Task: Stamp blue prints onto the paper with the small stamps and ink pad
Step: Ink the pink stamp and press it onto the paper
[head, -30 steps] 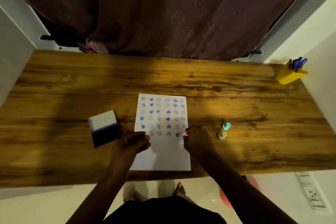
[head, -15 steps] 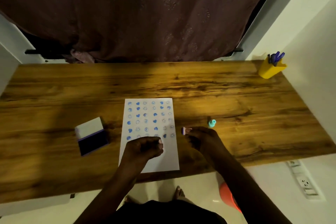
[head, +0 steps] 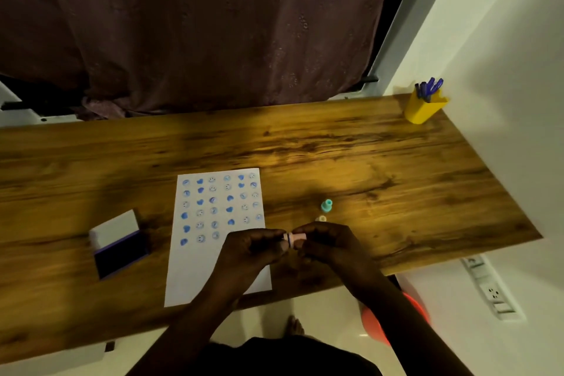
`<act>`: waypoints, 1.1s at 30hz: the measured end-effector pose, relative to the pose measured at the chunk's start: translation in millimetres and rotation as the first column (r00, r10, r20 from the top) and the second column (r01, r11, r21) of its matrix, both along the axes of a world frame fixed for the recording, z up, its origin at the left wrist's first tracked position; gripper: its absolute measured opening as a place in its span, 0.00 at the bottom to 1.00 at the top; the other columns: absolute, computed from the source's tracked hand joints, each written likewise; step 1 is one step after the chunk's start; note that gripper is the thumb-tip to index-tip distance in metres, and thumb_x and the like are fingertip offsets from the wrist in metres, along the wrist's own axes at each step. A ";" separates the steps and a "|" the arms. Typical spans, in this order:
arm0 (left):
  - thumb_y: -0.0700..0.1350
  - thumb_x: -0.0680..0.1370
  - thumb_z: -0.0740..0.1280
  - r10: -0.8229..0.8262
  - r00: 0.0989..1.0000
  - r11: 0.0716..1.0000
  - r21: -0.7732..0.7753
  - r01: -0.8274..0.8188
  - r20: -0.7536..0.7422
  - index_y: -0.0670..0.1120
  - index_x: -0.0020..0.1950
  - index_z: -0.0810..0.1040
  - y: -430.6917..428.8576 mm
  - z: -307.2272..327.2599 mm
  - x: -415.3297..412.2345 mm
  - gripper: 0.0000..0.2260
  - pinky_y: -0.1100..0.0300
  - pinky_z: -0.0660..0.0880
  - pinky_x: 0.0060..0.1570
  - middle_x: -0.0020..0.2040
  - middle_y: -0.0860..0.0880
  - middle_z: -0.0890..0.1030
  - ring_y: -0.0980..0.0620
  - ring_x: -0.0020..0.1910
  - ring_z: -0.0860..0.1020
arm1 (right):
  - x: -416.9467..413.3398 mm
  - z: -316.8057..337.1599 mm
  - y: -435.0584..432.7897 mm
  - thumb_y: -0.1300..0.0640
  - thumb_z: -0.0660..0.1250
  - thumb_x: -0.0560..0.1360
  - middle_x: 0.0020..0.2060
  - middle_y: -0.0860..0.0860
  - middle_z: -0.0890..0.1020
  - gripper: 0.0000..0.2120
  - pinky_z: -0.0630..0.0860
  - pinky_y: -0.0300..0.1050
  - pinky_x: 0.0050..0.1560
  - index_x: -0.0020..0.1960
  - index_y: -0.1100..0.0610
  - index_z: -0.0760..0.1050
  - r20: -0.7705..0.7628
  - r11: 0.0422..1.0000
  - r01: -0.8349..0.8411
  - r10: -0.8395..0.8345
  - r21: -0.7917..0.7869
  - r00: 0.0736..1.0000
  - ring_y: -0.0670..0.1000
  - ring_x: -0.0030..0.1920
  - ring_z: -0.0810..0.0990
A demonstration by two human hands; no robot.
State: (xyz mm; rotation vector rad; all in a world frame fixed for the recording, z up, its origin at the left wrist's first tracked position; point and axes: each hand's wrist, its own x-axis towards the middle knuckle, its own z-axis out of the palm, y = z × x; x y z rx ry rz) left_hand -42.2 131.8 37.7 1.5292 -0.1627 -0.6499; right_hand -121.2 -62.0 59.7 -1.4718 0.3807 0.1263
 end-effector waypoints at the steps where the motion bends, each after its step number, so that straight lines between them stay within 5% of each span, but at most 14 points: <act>1: 0.39 0.75 0.77 0.001 1.000 1.000 0.008 -0.001 0.008 0.57 0.52 0.90 -3.3 -1.0 -0.4 0.13 0.47 0.84 0.58 0.51 0.50 0.90 0.48 0.55 0.88 | -1.4 -0.1 -2.9 0.61 0.73 0.77 0.49 0.59 0.87 0.10 0.83 0.50 0.50 0.57 0.58 0.84 0.002 1.000 -0.003 0.003 -0.005 1.000 0.62 0.49 0.86; 7: 0.42 0.74 0.78 -0.036 0.999 0.999 0.032 0.035 0.034 0.50 0.57 0.89 -20.8 -2.7 -8.1 0.11 0.43 0.80 0.64 0.53 0.49 0.90 0.48 0.57 0.87 | -10.4 -5.9 -22.4 0.61 0.74 0.77 0.48 0.58 0.88 0.10 0.81 0.44 0.48 0.58 0.57 0.84 -0.016 1.000 -0.006 0.007 0.027 1.000 0.54 0.47 0.87; 14: 0.47 0.71 0.81 -0.079 0.992 0.996 0.040 0.075 0.099 0.63 0.52 0.88 -37.8 -1.3 -11.4 0.14 0.64 0.82 0.52 0.54 0.60 0.88 0.59 0.58 0.85 | -19.7 -16.5 -38.0 0.50 0.73 0.78 0.50 0.56 0.87 0.13 0.80 0.47 0.50 0.58 0.58 0.84 0.013 0.995 -0.036 0.035 0.090 0.999 0.55 0.50 0.86; 18: 0.58 0.65 0.79 -0.096 0.992 0.991 0.100 0.088 0.082 0.62 0.54 0.88 -47.9 -8.0 -13.7 0.18 0.46 0.81 0.62 0.54 0.57 0.89 0.55 0.58 0.86 | -19.2 -19.6 -52.9 0.48 0.74 0.77 0.48 0.56 0.88 0.13 0.81 0.45 0.48 0.55 0.56 0.85 -0.020 0.999 -0.043 0.043 0.011 0.999 0.54 0.50 0.87; 21: 0.55 0.63 0.81 -0.042 0.998 0.987 0.159 0.034 0.041 0.64 0.52 0.87 -54.2 -13.6 -14.2 0.17 0.39 0.83 0.56 0.51 0.56 0.90 0.52 0.54 0.87 | -11.9 -16.3 -70.1 0.45 0.76 0.74 0.42 0.54 0.88 0.11 0.81 0.46 0.46 0.50 0.52 0.86 -0.055 0.984 -0.043 0.034 -0.171 0.998 0.51 0.44 0.87; 23: 0.52 0.64 0.81 0.008 1.000 0.984 0.180 -0.010 0.011 0.64 0.50 0.87 -55.2 -18.0 -13.3 0.16 0.38 0.86 0.49 0.50 0.54 0.90 0.51 0.51 0.88 | -4.4 -17.2 -84.8 0.44 0.76 0.73 0.38 0.48 0.87 0.08 0.78 0.40 0.43 0.44 0.47 0.86 -0.029 0.864 -0.023 0.010 -0.503 1.000 0.44 0.41 0.85; 25: 0.49 0.67 0.83 0.036 0.999 0.979 0.203 -0.037 0.007 0.62 0.50 0.88 -53.6 -22.9 -12.8 0.14 0.44 0.87 0.45 0.50 0.53 0.89 0.51 0.51 0.88 | 3.4 -21.2 -97.0 0.46 0.74 0.75 0.37 0.45 0.86 0.08 0.77 0.39 0.41 0.40 0.46 0.83 -0.004 0.644 -0.007 0.007 -0.765 1.000 0.43 0.39 0.84; 28: 0.46 0.70 0.82 0.041 0.999 0.976 0.215 -0.043 0.012 0.60 0.50 0.88 -48.2 -29.1 -14.0 0.13 0.58 0.85 0.42 0.52 0.50 0.89 0.48 0.53 0.87 | 13.8 -34.1 -108.3 0.50 0.71 0.77 0.41 0.50 0.86 0.08 0.80 0.46 0.46 0.45 0.55 0.84 -0.018 0.510 -0.005 -0.019 -0.860 1.000 0.50 0.42 0.84; 33: 0.45 0.71 0.80 0.070 0.997 0.972 0.224 -0.066 -0.009 0.56 0.52 0.89 -45.2 -29.5 -15.1 0.11 0.39 0.83 0.58 0.52 0.49 0.89 0.45 0.55 0.86 | 29.5 -51.5 -114.5 0.53 0.69 0.76 0.45 0.53 0.86 0.08 0.78 0.48 0.51 0.48 0.57 0.84 -0.076 0.410 -0.087 0.044 -0.908 0.996 0.55 0.48 0.84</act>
